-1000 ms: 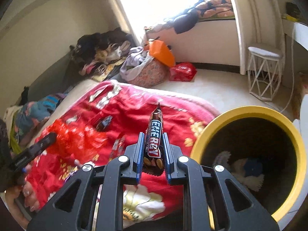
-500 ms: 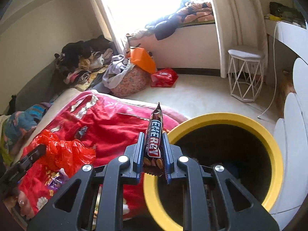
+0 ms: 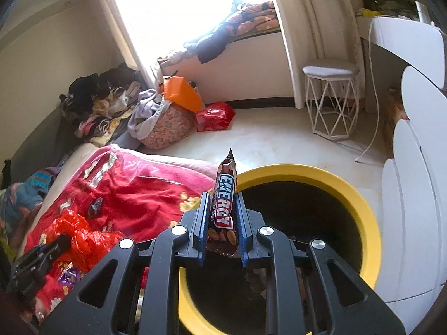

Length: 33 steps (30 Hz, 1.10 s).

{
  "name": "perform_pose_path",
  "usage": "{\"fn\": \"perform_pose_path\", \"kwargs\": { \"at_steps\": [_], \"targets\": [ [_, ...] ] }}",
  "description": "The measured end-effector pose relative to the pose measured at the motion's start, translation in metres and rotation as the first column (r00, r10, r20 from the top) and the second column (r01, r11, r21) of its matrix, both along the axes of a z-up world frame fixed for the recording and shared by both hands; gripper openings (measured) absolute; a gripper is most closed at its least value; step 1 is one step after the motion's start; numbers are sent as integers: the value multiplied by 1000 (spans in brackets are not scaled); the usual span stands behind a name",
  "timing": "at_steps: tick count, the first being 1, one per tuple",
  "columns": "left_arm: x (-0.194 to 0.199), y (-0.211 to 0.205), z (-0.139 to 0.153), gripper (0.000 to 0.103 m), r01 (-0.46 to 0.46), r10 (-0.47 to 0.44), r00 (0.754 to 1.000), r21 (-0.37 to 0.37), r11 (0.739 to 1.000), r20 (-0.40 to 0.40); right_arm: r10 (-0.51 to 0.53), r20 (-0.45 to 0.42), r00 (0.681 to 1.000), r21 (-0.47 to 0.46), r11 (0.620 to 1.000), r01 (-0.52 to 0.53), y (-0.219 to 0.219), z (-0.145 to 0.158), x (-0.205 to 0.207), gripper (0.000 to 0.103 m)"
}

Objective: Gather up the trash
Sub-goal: 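Carry the red bag and ENERGY bar with both tools over the yellow bin, then open both tools to drop the items into the yellow bin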

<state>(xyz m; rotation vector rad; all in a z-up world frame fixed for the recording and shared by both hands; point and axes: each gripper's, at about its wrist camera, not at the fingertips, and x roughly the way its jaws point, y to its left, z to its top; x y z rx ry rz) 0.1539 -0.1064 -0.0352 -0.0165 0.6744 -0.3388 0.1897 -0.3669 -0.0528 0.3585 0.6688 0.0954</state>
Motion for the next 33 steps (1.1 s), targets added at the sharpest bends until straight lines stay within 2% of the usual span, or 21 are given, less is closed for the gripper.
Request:
{"fn": "perform_pose_path", "kwargs": {
  "at_steps": [8, 16, 28, 30, 31, 32, 33],
  "targets": [
    [5, -36, -17, 14, 74, -73, 997, 46, 996, -27, -30, -13, 999, 10, 1000, 30, -19, -7, 0, 18],
    [8, -71, -45, 14, 157, -150, 985, 88, 984, -85, -57, -50, 997, 27, 998, 58, -41, -20, 1, 18],
    [18, -101, -70, 16, 230, -219, 963, 54, 972, -156, -26, -125, 992, 57, 998, 33, -49, -40, 8, 21],
    [19, -100, -73, 23, 237, -228, 960, 38, 971, -165, -29, -133, 991, 74, 996, 39, -52, -43, 9, 29],
    [19, -100, -74, 35, 242, -235, 957, 23, 970, -171, -33, -135, 990, 79, 996, 44, -54, -44, 9, 37],
    [20, -98, -74, 46, 244, -240, 955, 1, 970, -176, -41, -138, 990, 82, 995, 53, -55, -45, 9, 41],
    [20, -98, -74, 52, 238, -235, 957, -1, 971, -168, -49, -140, 989, 85, 994, 62, -57, -46, 9, 41]
  ]
}}
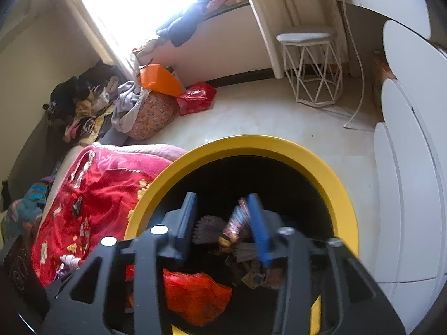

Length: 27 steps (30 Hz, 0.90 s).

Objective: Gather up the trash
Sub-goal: 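Open both tools to drop the items into the yellow bin, then move both open tools back over the bedspread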

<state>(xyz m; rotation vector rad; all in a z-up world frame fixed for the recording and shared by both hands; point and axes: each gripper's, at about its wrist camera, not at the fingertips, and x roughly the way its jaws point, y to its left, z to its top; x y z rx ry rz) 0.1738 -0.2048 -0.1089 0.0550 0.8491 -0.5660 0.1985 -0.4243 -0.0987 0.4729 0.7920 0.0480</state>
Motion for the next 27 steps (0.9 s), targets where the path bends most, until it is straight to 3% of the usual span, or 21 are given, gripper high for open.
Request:
{"fn": "perform_pose_path", "kwargs": {
  "at_steps": [3, 4, 5, 9, 11, 14, 27],
  "targets": [
    [-1, 4, 4, 75, -23, 23, 1000, -21, 1000, 6, -13, 4, 1000, 1, 1000, 13, -2, 1, -1, 41],
    [-2, 6, 6, 86, -33, 33, 999, -30, 999, 11, -13, 8, 1000, -1, 1000, 13, -2, 2, -1, 45],
    [-3, 9, 9, 90, -44, 45, 999, -37, 998, 20, -15, 13, 1000, -4, 1000, 15, -2, 3, -1, 49],
    [-12, 22, 23, 92, -96, 99, 993, -40, 995, 66, -18, 38, 999, -25, 999, 19, 3, 11, -2, 52],
    [-16, 30, 30, 92, -128, 131, 987, -38, 991, 91, -15, 53, 998, -35, 999, 17, 9, 17, -4, 63],
    [-19, 45, 38, 92, -166, 171, 979, -54, 985, 106, -5, 79, 997, -46, 999, 9, 16, 26, -6, 72],
    [-33, 119, 64, 92, -338, 350, 927, -103, 936, 139, 97, 118, 988, -115, 990, -84, 70, 49, -6, 76]
  ]
}}
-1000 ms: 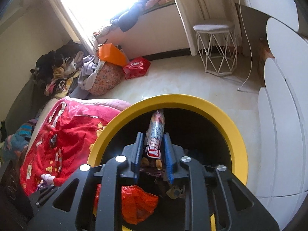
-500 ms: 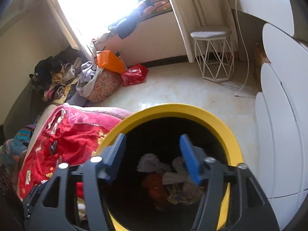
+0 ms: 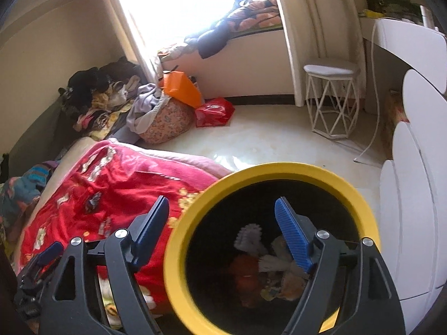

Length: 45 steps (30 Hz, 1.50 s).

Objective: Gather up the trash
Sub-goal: 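Move both open tools back over the bedspread, then grasp the purple wrapper with the left tool while the right tool grasps the red snack wrapper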

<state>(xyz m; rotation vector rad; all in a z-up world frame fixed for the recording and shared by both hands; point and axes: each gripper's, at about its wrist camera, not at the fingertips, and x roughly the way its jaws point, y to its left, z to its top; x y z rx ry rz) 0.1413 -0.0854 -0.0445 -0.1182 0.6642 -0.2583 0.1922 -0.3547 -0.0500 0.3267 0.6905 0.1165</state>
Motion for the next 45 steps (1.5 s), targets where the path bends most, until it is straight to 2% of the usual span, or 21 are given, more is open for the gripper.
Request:
{"fn": "perform_pose_path", "kwargs": {
  "at_steps": [10, 26, 37, 45],
  "targets": [
    [-15, 55, 21, 92, -123, 124, 991, -13, 992, 43, 92, 73, 993, 9, 996, -93, 54, 20, -9, 78],
    [-32, 111, 39, 92, -213, 216, 971, -31, 976, 100, 208, 126, 970, -28, 978, -206, 122, 38, -21, 80],
    [-49, 160, 35, 92, -277, 280, 955, -40, 960, 99, 307, 115, 945, -97, 950, -297, 176, 36, -27, 80],
    [-61, 200, 20, 92, -337, 340, 939, -54, 940, 58, 364, 93, 927, -138, 926, -350, 213, 30, -24, 80]
  ]
}}
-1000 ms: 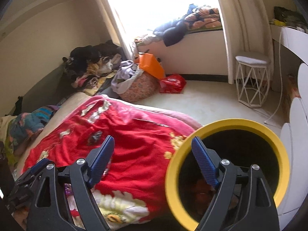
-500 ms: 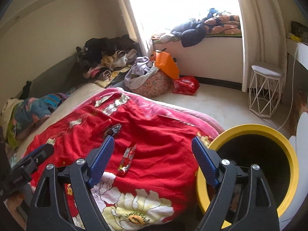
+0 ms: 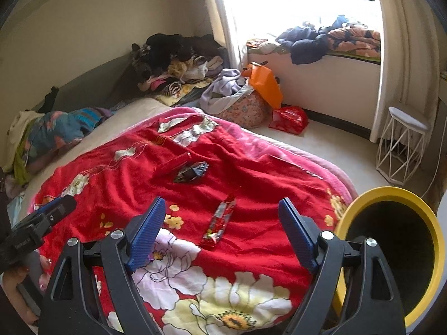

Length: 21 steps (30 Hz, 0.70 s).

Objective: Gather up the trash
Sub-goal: 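Grasp the purple wrapper with the left tool while the right tool grasps the red snack wrapper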

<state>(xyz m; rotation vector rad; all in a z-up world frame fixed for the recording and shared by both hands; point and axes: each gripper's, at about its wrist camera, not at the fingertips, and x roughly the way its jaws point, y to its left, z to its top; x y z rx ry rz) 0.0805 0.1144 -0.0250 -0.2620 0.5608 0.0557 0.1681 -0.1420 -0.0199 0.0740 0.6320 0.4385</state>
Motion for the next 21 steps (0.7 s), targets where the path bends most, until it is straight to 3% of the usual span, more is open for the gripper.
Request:
{"fn": "perform_pose_path", "kwargs": {
  "at_steps": [9, 16, 21],
  "targets": [
    [-2, 33, -27, 92, -6, -1, 997, -88, 996, -77, 33, -69, 997, -60, 998, -37, 27, -26, 16, 80],
    [4, 26, -50, 92, 45, -64, 990, -153, 987, -126, 46, -131, 990, -94, 994, -59, 40, -52, 39, 76],
    [10, 11, -65, 80, 94, -124, 980, -190, 977, -156, 57, -176, 983, -92, 993, -74, 47, -69, 56, 67]
  ]
}}
